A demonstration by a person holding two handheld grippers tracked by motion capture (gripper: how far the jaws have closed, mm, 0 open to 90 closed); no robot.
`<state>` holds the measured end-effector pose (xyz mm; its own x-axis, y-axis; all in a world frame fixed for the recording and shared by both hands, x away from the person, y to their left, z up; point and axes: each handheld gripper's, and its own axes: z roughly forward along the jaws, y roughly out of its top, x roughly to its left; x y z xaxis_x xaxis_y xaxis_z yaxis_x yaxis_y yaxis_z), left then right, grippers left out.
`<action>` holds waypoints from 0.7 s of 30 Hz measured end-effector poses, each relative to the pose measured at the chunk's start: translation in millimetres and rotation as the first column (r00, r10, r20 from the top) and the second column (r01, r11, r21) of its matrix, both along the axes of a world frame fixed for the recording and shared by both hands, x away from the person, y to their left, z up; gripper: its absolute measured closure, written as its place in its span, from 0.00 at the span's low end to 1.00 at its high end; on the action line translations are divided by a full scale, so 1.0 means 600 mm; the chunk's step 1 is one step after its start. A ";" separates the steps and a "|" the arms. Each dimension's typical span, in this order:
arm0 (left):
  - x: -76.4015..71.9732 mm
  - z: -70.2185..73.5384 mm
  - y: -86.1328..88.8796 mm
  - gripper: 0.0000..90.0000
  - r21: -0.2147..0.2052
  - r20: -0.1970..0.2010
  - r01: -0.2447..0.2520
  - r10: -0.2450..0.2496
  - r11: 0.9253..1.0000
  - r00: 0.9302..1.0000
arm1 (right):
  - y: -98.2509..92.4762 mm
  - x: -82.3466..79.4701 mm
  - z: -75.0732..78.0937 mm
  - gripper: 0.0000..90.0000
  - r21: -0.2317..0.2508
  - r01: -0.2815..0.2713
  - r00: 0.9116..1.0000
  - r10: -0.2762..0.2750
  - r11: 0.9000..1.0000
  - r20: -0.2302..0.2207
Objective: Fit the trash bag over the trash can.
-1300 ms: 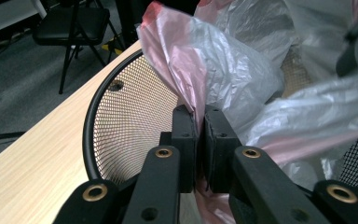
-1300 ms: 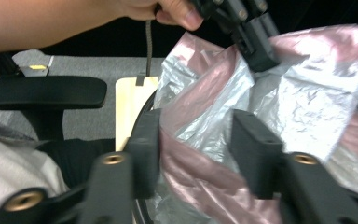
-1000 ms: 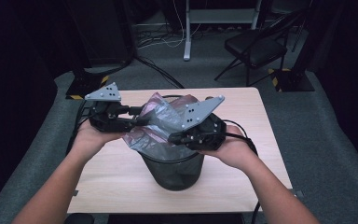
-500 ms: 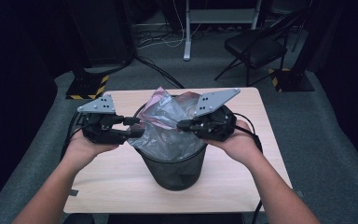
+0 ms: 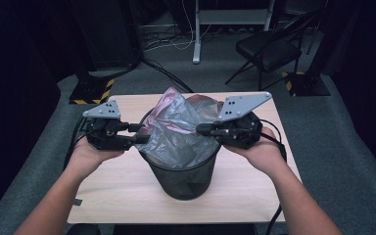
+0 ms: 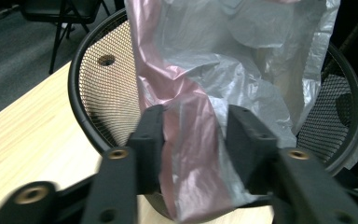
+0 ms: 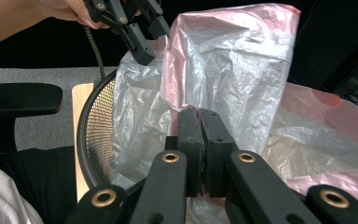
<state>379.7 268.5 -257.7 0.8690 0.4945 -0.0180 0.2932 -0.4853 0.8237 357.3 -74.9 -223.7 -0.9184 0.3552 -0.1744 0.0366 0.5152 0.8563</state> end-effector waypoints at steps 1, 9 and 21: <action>0.000 0.000 0.000 0.73 -0.001 0.002 0.005 -0.005 1.000 1.000 | -0.001 -0.001 0.000 0.97 0.003 -0.001 1.000 0.001 1.000 0.000; 0.012 0.006 0.019 0.98 0.044 0.087 -0.059 0.055 0.997 0.995 | -0.010 -0.015 -0.006 0.97 -0.014 -0.024 1.000 0.023 1.000 -0.004; 0.039 -0.016 0.101 0.99 -0.020 0.040 -0.194 0.195 0.981 0.980 | -0.070 -0.051 -0.042 0.97 -0.022 0.005 1.000 -0.006 1.000 -0.026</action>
